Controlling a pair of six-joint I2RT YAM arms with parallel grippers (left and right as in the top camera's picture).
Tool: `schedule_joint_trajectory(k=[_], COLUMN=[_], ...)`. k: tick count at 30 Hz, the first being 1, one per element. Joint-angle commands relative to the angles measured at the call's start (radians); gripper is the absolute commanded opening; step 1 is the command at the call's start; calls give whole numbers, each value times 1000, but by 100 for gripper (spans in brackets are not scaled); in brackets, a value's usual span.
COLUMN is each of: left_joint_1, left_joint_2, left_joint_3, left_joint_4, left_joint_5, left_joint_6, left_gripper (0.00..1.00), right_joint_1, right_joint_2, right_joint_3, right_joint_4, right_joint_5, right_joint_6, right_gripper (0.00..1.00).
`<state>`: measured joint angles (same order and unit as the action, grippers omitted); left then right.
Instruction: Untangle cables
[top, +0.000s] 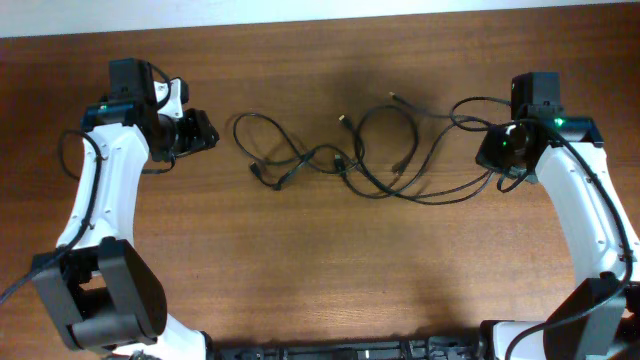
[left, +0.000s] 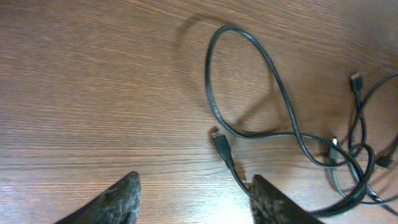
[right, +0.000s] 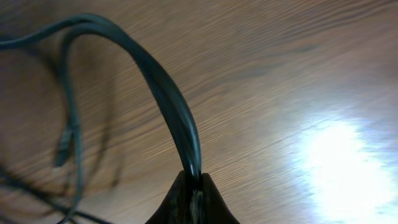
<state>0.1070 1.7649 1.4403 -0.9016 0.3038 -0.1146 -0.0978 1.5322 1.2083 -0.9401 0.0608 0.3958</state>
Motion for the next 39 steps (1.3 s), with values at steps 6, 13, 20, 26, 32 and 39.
schedule_joint_trajectory(k=[6, 13, 20, 26, 32, 39], left_joint_1=[-145, -293, -377, -389, -389, -389], left_joint_2=[-26, 3, 77, 117, 117, 117], left_joint_3=[16, 15, 15, 15, 16, 15], left_joint_4=[8, 13, 35, 33, 20, -8], left_joint_5=[78, 78, 63, 56, 56, 35], left_joint_6=[105, 200, 199, 199, 199, 199], left_gripper=[68, 65, 49, 29, 33, 10], right_joint_1=[-6, -6, -6, -6, -6, -6], right_joint_2=[-21, -21, -21, -21, -21, -21], right_joint_3=[21, 21, 20, 20, 20, 20], right_joint_4=[-11, -25, -26, -26, -26, -26], right_joint_5=[-269, -267, -267, -267, -266, -263], right_joint_6=[-82, -86, -101, -101, -104, -104], right_gripper=[4, 4, 4, 4, 4, 4])
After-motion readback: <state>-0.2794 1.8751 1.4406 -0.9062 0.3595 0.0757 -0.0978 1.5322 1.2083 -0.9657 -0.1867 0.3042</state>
